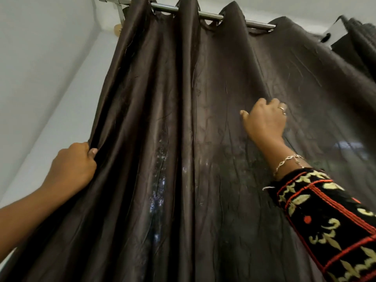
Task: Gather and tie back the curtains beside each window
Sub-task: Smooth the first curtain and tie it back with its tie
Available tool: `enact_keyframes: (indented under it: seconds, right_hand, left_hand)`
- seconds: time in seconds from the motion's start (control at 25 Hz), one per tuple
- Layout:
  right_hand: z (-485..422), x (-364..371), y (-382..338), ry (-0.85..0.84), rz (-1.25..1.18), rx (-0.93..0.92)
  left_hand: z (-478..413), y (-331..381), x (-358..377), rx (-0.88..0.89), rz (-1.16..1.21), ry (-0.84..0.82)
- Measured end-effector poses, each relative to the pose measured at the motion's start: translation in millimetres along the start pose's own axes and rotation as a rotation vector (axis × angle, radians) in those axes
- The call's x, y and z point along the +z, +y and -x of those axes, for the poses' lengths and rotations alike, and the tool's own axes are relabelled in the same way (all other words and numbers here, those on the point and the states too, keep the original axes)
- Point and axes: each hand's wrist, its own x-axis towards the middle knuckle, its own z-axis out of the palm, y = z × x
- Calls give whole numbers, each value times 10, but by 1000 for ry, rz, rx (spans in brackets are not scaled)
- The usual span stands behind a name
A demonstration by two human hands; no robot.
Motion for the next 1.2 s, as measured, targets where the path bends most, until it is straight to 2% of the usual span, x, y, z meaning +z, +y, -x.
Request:
enact_keyframes:
  seconds: [0.12,0.2,0.28,0.44,0.84,1.04,1.12,1.2]
  right_hand:
    - [-78,-66,328,-68,167,127]
    - [-117,-107,442,-158,139,138]
    - [-97,-118,385,-187,59,66]
    - [63,-42,-111,-199,-9,-74]
    - [334,34,-1581,-321,-406,-270]
    - [290,147,-1224,-397,-349,-280]
    - [292,150,-943,-402,-445,-199]
    - [248,119,-626,-323,-572,-42]
  left_hand:
    - [17,21,-36,-18,1,19]
    - [24,42,-65,-19,7,23]
    - [38,58,-99,-24,10,22]
    - [69,82,-136,-32,52,15]
    - [63,77,-227,0,74,28]
    - [3,7,-156,28,45,42]
    - [-26,-24,-103,26,30,64]
    - [-53,-56,-30,20,32,86]
